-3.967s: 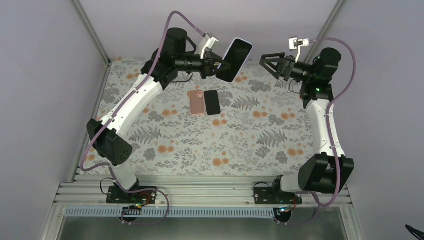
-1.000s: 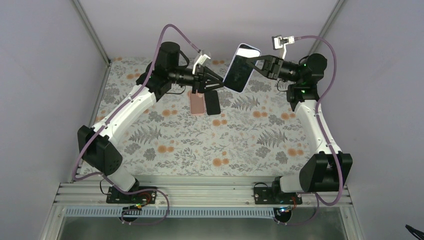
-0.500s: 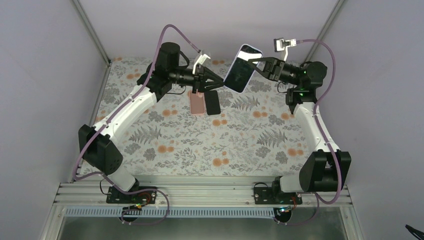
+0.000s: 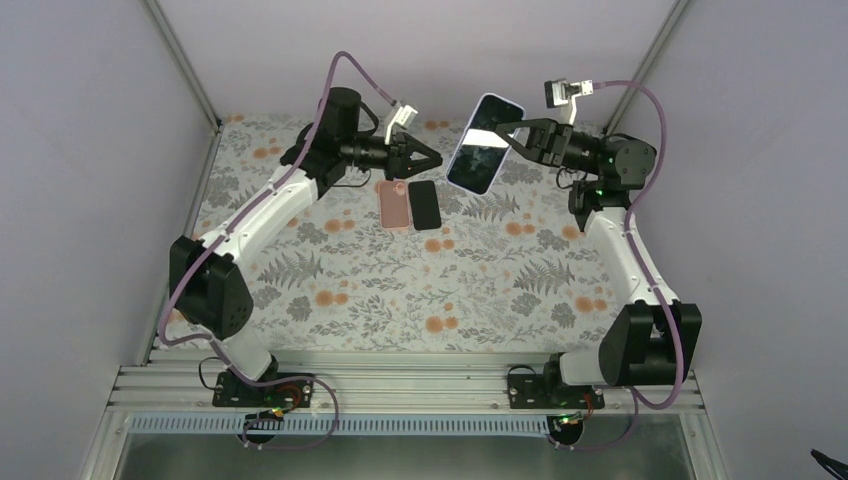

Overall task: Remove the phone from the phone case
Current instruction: Remove the phone case from the phone.

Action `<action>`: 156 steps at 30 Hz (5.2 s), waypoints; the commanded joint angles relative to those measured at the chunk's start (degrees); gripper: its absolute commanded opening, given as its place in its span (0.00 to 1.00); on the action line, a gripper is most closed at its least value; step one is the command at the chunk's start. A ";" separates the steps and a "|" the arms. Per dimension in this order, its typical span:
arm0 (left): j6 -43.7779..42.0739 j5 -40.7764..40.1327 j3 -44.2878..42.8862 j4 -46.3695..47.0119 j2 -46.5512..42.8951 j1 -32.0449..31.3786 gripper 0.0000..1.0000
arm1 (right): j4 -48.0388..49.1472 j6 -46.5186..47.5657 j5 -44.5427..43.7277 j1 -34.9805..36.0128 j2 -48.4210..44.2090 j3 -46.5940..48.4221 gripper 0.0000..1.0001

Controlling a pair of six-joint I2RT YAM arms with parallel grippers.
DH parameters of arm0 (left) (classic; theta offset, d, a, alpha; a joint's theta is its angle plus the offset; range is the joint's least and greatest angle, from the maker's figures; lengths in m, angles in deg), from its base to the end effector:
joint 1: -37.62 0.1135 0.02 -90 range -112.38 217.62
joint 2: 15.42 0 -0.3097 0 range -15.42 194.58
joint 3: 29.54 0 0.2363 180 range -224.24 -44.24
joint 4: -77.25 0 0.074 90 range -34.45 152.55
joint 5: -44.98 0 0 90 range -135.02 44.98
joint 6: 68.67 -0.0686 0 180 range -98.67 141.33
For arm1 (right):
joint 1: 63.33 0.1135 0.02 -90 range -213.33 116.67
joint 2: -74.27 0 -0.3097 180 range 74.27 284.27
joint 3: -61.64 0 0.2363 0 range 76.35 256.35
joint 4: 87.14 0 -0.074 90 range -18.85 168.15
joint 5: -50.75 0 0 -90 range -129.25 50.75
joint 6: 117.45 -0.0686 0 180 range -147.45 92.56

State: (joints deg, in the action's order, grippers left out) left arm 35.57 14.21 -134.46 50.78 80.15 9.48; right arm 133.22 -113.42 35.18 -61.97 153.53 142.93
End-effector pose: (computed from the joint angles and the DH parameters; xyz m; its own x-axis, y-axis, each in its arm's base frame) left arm 0.3139 -0.2347 0.4280 -0.4891 0.1189 -0.8641 0.8719 0.0960 -0.4802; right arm 0.2650 0.0724 0.4884 -0.6685 0.2520 -0.6997 -0.7228 0.0017 0.6911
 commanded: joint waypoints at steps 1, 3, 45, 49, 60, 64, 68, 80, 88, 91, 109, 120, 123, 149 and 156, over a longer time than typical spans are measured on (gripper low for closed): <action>1.31 -3.39 1.05 0.14 1.94 1.07 0.20 | 7.17 -5.69 -0.52 0.74 -2.14 0.29 0.04; 1.32 -3.11 1.01 0.24 1.87 1.07 0.20 | 7.17 -5.70 -0.52 0.90 -2.18 0.15 0.04; 3.15 13.03 2.84 6.41 -4.32 -2.36 0.50 | 3.24 -0.49 0.09 1.50 -2.78 0.65 0.04; 4.26 13.02 3.23 7.46 -3.91 -2.27 0.46 | 3.41 -0.60 0.17 1.64 -2.91 0.65 0.04; 9.21 14.06 5.11 12.27 -2.82 -1.48 0.38 | 4.88 -1.21 0.27 2.13 -3.05 0.18 0.04; 11.83 16.01 6.02 15.70 -3.25 -1.48 0.39 | 4.89 -1.04 0.33 2.07 -2.99 0.13 0.04; 13.70 17.09 6.48 17.99 -3.45 -1.63 0.39 | 4.88 -0.86 0.36 2.20 -2.82 0.12 0.04; 13.77 17.12 6.59 18.15 -2.91 -1.92 0.40 | 3.93 0.44 0.27 2.29 -2.88 -0.49 0.04; 14.40 16.45 6.61 18.24 -2.07 -1.92 0.39 | 4.50 0.21 0.36 2.48 -3.10 -0.80 0.04; 15.37 17.82 6.82 19.64 -2.19 -2.01 0.48 | 4.43 0.44 0.36 2.46 -3.11 -0.78 0.04; 13.98 15.14 7.19 17.14 -1.15 -2.18 0.43 | 8.19 -2.66 0.06 2.67 -3.21 -1.28 0.04; 11.06 8.12 6.44 11.29 0.70 -1.84 0.38 | 14.80 -7.60 -0.39 3.79 -3.42 -2.50 0.04; 11.37 7.71 6.27 11.46 1.10 -1.74 0.38 | 15.01 -7.67 -0.34 4.31 -3.41 -2.79 0.04; 11.49 11.88 3.93 14.25 -0.04 -3.17 0.38 | -21.52 26.04 4.43 12.47 -2.86 -3.14 0.04; 11.74 12.80 3.31 14.71 0.26 -4.28 0.39 | -36.79 38.99 4.76 14.78 -2.19 -1.35 0.04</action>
State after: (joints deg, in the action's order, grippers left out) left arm 46.87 30.42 -128.77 60.41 80.13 8.16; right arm 108.91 -85.27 34.37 -53.12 151.09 141.43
